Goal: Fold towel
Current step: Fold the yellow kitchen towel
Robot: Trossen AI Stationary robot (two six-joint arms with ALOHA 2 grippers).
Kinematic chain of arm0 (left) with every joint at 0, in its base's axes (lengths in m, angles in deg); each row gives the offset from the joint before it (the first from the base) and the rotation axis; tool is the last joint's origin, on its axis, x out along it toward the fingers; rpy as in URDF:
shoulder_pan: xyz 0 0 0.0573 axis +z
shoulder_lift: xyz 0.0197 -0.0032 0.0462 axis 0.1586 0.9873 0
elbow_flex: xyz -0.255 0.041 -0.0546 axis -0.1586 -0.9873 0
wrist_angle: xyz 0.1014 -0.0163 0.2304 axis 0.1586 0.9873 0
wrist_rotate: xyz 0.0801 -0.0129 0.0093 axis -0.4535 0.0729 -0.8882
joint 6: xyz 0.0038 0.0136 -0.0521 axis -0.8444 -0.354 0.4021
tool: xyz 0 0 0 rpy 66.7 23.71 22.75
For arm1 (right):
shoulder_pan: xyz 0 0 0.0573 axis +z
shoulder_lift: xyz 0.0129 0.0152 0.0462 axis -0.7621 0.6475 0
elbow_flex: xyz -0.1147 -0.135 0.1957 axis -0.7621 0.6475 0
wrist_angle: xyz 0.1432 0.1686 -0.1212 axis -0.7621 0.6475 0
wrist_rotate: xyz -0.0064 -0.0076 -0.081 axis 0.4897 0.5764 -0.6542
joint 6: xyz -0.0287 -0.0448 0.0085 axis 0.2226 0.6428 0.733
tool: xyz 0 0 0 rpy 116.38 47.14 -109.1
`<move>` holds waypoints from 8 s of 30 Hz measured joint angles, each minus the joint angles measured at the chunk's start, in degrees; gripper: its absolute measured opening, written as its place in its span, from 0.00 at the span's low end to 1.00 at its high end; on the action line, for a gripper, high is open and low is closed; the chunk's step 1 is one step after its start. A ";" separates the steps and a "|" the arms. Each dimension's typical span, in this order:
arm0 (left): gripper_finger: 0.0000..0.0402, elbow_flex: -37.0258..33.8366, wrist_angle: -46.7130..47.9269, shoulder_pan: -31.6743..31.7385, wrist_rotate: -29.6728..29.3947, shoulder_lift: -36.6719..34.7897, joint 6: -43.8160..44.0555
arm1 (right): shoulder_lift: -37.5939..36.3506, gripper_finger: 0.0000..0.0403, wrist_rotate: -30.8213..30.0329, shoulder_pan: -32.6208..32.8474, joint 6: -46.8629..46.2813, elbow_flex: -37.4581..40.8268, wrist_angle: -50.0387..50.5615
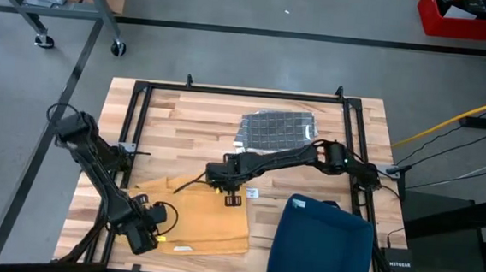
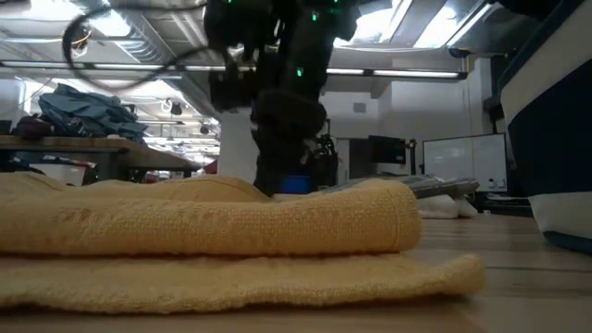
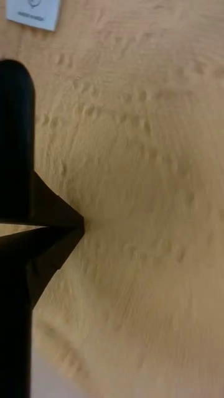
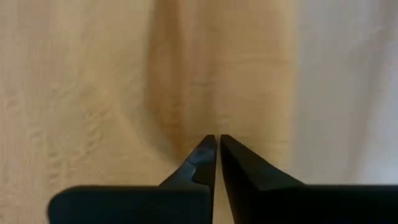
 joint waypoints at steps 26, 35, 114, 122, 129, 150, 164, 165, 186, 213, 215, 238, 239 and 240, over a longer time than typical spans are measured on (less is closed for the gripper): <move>0.00 -5.51 16.70 20.60 -29.99 5.07 -28.02 | 5.05 0.04 24.65 11.40 -19.52 -0.42 -6.95; 0.00 -12.17 14.51 32.67 -37.66 4.66 -28.31 | 5.33 0.04 13.70 13.48 -21.12 -0.31 -19.21; 0.00 -19.37 -18.36 50.18 -19.71 -17.30 -46.87 | -2.69 0.02 2.41 15.52 -15.63 9.57 -22.76; 0.00 -12.49 -13.25 49.37 -16.44 -26.09 -67.77 | -2.69 0.04 2.96 15.32 -16.85 9.57 -19.17; 0.00 -6.92 4.10 46.19 0.77 -36.05 -70.75 | -2.69 0.23 3.30 15.43 -18.05 9.57 -15.19; 0.38 -10.54 15.12 24.26 20.37 -40.88 -66.45 | -2.69 0.64 3.25 16.46 -0.03 9.55 -17.45; 0.40 -13.65 1.83 5.60 7.26 -28.39 -66.80 | -2.69 0.64 -5.11 22.06 9.22 9.55 -23.61; 0.40 -13.66 1.42 4.79 7.23 -26.65 -66.80 | -2.69 0.64 -5.15 22.28 9.20 9.55 -23.73; 0.39 -12.06 -9.38 -0.62 3.71 -8.98 -64.64 | 0.99 0.64 -10.36 22.34 9.11 9.43 -29.01; 0.34 -9.38 -21.28 -6.95 -3.44 -7.15 -69.34 | 1.22 0.64 -9.17 22.23 9.02 9.55 -30.30; 0.34 -9.38 -21.91 -6.98 -3.36 -5.86 -70.16 | 1.22 0.64 -8.70 22.21 9.01 9.55 -30.30; 0.34 -8.02 -22.05 -10.36 1.19 -2.84 -70.73 | 1.22 0.64 -7.02 22.23 9.01 9.55 -30.47; 0.34 -8.02 -22.08 -10.36 0.01 -2.84 -70.92 | 1.22 0.64 -7.04 22.23 9.01 9.55 -30.48; 0.34 -8.02 -22.06 -10.36 -1.22 -2.84 -71.15 | 1.23 0.64 -7.04 22.23 9.01 9.55 -30.57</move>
